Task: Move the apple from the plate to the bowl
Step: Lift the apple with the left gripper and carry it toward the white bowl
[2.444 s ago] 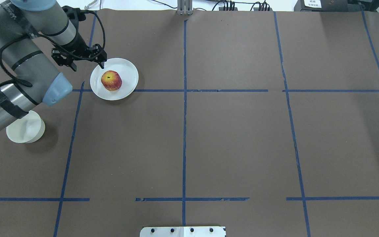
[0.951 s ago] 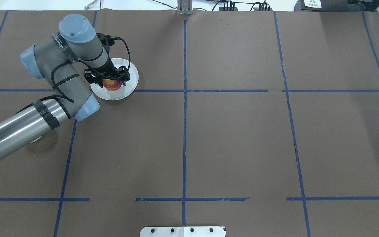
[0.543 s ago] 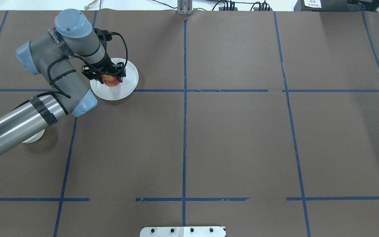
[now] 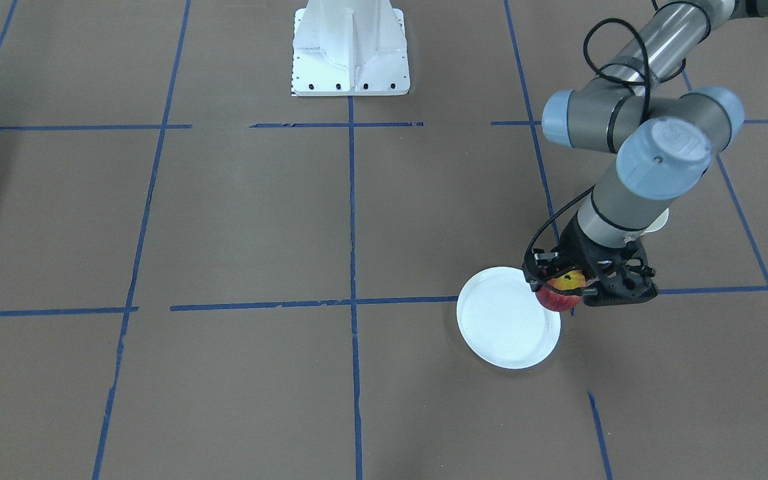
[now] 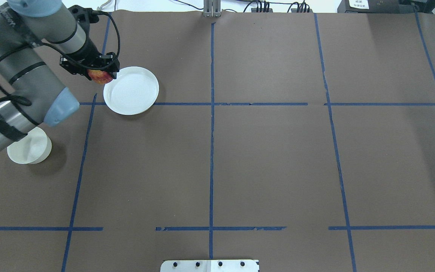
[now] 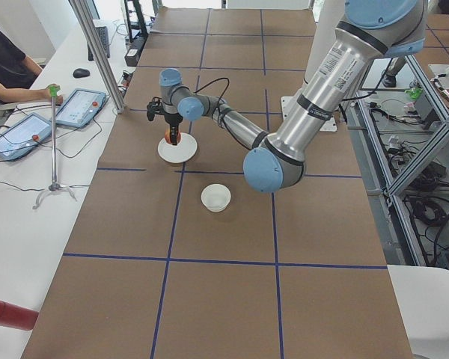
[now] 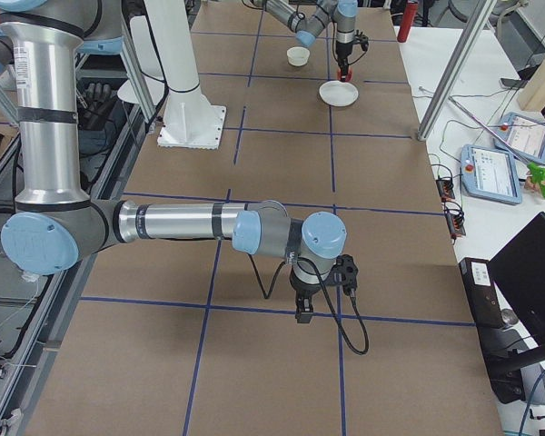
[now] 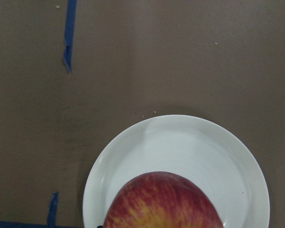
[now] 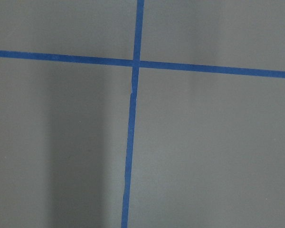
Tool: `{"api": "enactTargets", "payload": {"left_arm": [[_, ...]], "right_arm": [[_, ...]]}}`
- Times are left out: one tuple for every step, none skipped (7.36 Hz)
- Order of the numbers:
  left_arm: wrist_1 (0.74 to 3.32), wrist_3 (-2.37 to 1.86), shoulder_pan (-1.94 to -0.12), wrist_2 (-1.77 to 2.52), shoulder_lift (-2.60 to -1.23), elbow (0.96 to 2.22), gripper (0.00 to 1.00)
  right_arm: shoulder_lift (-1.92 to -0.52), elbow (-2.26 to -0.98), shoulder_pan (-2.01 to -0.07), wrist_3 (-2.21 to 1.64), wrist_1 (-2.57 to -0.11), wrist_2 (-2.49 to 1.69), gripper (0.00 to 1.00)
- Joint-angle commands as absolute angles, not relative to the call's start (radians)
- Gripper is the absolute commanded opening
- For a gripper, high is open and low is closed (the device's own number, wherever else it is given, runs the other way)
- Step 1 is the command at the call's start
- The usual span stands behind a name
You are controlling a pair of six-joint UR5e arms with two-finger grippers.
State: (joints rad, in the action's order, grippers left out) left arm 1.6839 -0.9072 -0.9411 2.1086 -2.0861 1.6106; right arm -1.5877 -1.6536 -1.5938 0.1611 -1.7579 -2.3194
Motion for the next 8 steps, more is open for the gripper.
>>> {"api": "enactTargets", "payload": {"left_arm": [[1.673,-0.887,-0.959,2.102,-1.828,1.892,0.00],[1.765,-0.888,-0.960,2.100,-1.680,1.958,0.00],[1.943,-0.900,-0.960,2.100,-1.523,1.973,0.00],[2.064,-0.902,-0.959,2.092,-1.429,1.956,0.00],[2.078,-0.903,-0.954,2.053,-1.418,1.936,0.00],[2.085,-0.937,-0.942,2.027,-1.423,1.896,0.00],[2.123,-0.969,-0.907,2.025,-1.437,1.860,0.00],[2.150,-1.000,-0.878,2.005,-1.445,1.832,0.00]], "right_arm": [[-1.588,-1.654,-1.594,0.161,-1.758,-2.319,1.00],[-1.588,-1.654,-1.594,0.161,-1.758,-2.319,1.00],[-1.588,-1.654,-1.594,0.161,-1.758,-2.319,1.00],[-1.588,-1.654,-1.594,0.161,-1.758,-2.319,1.00],[-1.588,-1.654,-1.594,0.161,-1.758,-2.319,1.00],[-1.588,-1.654,-1.594,0.161,-1.758,-2.319,1.00],[-1.588,-1.654,-1.594,0.161,-1.758,-2.319,1.00],[-1.588,-1.654,-1.594,0.161,-1.758,-2.319,1.00]]}}
